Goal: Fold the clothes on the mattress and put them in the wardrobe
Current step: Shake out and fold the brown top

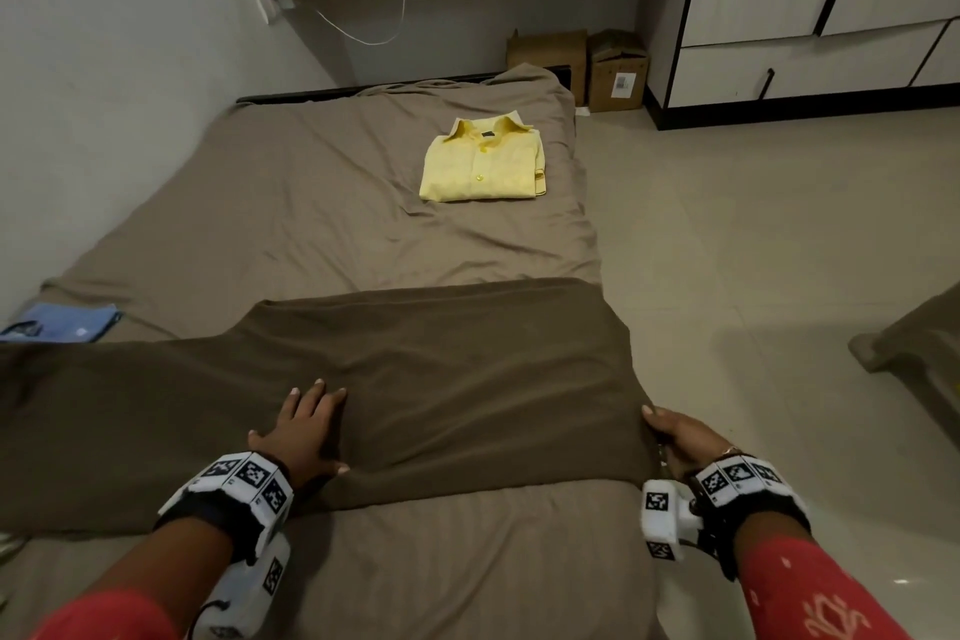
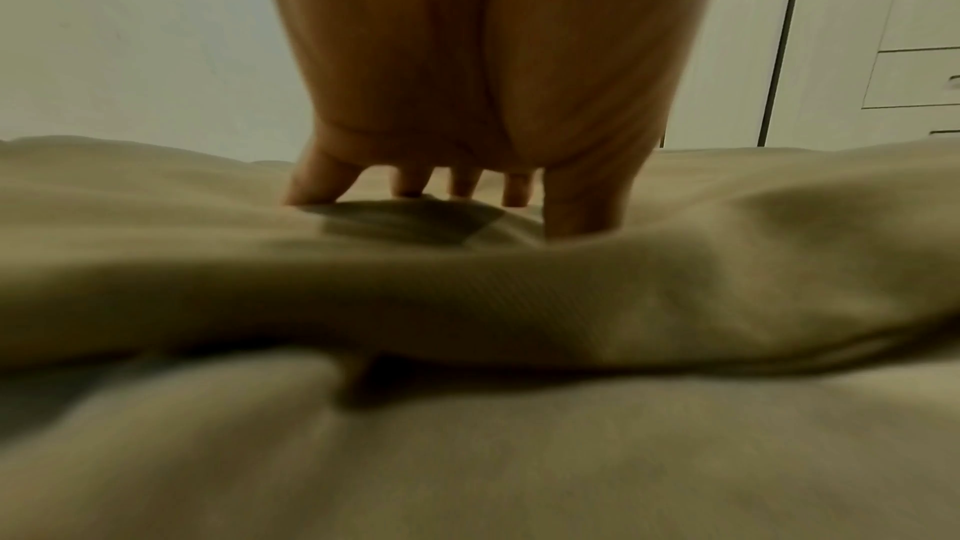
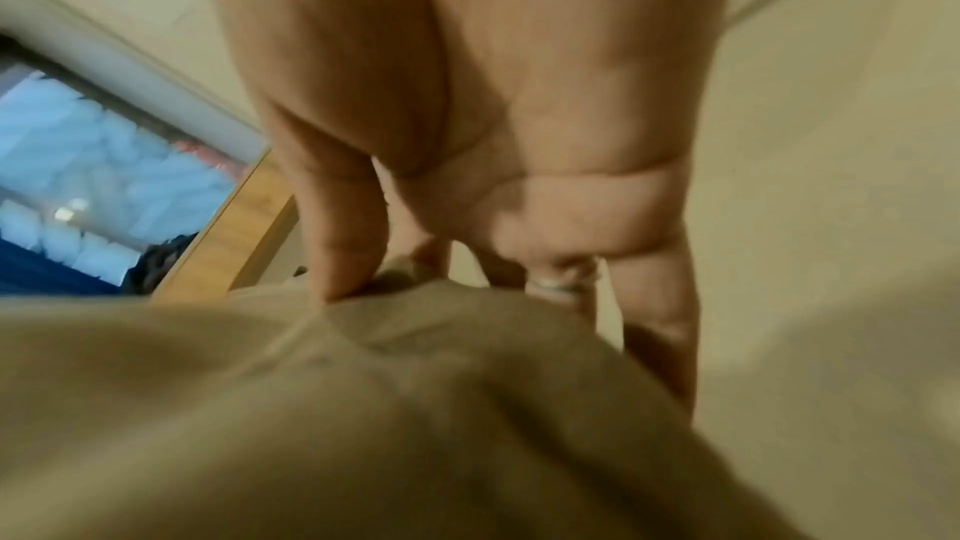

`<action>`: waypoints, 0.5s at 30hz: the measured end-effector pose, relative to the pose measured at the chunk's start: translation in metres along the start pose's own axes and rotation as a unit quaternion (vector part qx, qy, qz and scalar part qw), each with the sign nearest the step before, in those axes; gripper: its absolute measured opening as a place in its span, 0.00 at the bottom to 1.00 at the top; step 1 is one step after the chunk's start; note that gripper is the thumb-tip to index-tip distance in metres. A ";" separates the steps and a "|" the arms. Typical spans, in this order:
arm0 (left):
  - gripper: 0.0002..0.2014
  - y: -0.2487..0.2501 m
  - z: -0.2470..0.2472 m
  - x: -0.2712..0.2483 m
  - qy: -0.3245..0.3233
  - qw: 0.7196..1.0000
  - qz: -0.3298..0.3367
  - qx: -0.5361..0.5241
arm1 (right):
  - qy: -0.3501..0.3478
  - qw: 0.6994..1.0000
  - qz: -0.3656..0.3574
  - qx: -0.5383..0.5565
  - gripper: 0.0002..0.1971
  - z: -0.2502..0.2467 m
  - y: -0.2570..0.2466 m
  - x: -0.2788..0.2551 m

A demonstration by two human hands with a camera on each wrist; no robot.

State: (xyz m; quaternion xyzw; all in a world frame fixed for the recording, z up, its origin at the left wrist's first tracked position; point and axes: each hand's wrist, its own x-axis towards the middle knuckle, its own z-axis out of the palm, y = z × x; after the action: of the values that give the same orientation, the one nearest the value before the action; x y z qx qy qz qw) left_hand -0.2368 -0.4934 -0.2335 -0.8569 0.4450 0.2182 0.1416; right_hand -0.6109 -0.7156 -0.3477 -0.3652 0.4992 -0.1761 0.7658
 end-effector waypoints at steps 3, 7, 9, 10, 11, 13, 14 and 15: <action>0.46 0.001 0.001 0.000 0.002 1.000 -0.004 -0.001 | -0.058 0.993 -0.036 0.098 0.20 0.000 -0.010 -0.005; 0.45 0.005 0.002 -0.004 0.007 1.000 -0.011 0.003 | -0.036 0.998 -0.019 0.055 0.14 0.009 -0.027 -0.014; 0.44 0.008 0.001 -0.007 0.010 1.000 -0.016 0.008 | 0.002 1.000 -0.006 -0.016 0.14 0.008 -0.026 -0.013; 0.44 0.009 0.002 -0.008 0.012 1.000 -0.019 0.013 | 0.019 0.998 0.006 -0.065 0.16 0.007 -0.023 -0.011; 0.43 0.010 0.001 -0.010 0.019 0.999 -0.022 0.017 | 0.030 0.993 0.014 -0.112 0.17 0.009 -0.022 -0.014; 0.42 0.013 -0.001 -0.012 0.024 0.999 -0.022 0.016 | 0.018 0.986 0.009 -0.166 0.18 0.007 -0.023 -0.015; 0.41 0.014 -0.003 -0.013 0.025 1.000 -0.015 0.009 | 0.021 0.983 -0.001 -0.180 0.25 0.003 -0.027 -0.013; 0.40 0.017 -0.006 -0.013 0.030 1.000 -0.002 -0.002 | 0.038 0.980 -0.010 -0.196 0.37 -0.001 -0.036 -0.013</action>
State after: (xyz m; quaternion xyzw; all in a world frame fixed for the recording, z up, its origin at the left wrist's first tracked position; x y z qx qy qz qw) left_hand -0.2563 -0.4961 -0.2227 -0.8643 0.4468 0.1933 0.1266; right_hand -0.6143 -0.7319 -0.3130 -0.5068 0.5490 -0.0964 0.6577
